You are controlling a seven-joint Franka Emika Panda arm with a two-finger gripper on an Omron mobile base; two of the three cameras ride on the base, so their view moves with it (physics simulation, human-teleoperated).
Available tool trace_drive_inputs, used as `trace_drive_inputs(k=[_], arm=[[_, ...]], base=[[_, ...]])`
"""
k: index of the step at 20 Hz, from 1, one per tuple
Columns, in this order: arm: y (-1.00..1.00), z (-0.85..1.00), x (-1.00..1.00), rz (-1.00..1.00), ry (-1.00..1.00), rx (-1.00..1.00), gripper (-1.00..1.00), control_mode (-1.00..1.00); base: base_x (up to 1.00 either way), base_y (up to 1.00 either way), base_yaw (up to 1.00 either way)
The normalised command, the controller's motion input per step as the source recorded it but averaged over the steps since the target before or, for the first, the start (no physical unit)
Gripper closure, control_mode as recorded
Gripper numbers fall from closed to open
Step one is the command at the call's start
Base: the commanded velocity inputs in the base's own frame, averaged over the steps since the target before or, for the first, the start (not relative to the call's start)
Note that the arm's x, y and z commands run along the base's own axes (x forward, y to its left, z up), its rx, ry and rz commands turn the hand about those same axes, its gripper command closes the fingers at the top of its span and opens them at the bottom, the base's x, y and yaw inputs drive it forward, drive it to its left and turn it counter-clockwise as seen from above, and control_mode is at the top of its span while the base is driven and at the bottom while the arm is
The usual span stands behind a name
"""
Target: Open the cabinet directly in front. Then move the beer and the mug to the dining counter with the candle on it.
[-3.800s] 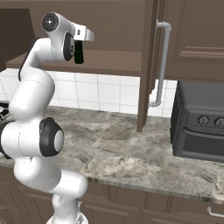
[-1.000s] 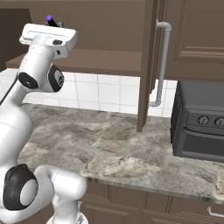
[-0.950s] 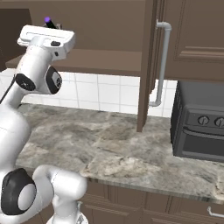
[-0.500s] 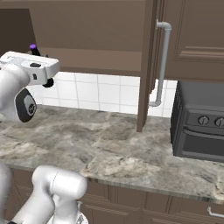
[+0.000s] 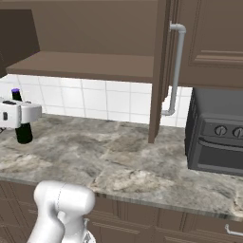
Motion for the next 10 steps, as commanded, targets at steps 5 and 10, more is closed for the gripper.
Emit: trace_drive_inputs(k=[5, 10], arm=[[0.07, -0.19, -0.29, 0.02, -0.19, -0.08, 1.00, -1.00], [0.00, 0.00, -0.16, 0.00, -0.30, -0.03, 1.00, -1.00]], base=[[0.00, 0.00, 0.00], [0.00, 0.00, 0.00]])
